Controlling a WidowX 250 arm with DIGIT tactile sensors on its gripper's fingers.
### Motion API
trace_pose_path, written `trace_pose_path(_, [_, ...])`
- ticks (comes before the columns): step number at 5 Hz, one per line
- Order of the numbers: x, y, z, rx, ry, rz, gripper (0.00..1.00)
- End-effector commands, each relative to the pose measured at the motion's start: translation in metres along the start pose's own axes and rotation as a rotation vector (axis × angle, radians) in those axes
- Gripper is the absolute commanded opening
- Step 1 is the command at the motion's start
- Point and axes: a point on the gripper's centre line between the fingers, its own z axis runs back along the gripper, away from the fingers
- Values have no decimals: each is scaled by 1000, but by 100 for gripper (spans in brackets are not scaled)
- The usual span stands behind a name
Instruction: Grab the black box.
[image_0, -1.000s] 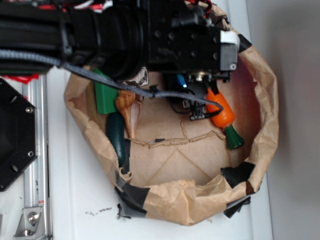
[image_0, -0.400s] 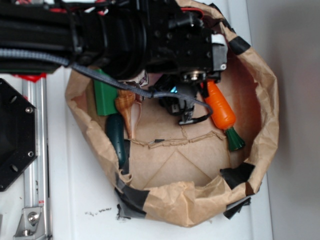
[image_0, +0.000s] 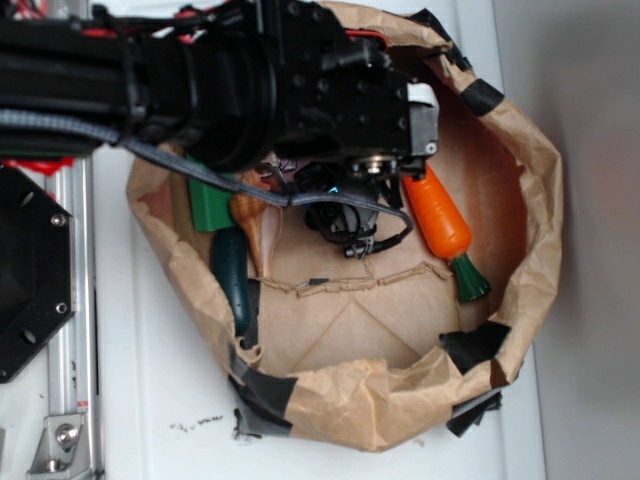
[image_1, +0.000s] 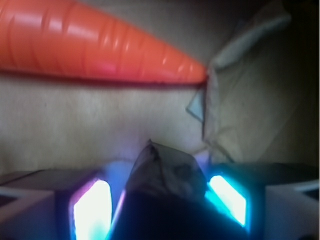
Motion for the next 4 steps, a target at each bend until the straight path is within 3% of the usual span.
trace_pose_path(1, [3,8,16,52,-40,19,0])
trace_pose_path(2, [9,12,25,47,-62,68,0])
trace_pose_path(3, [13,4,48,-1,-82,71,0])
trace_pose_path(4, [8,-29,103,-38,-73,139,0])
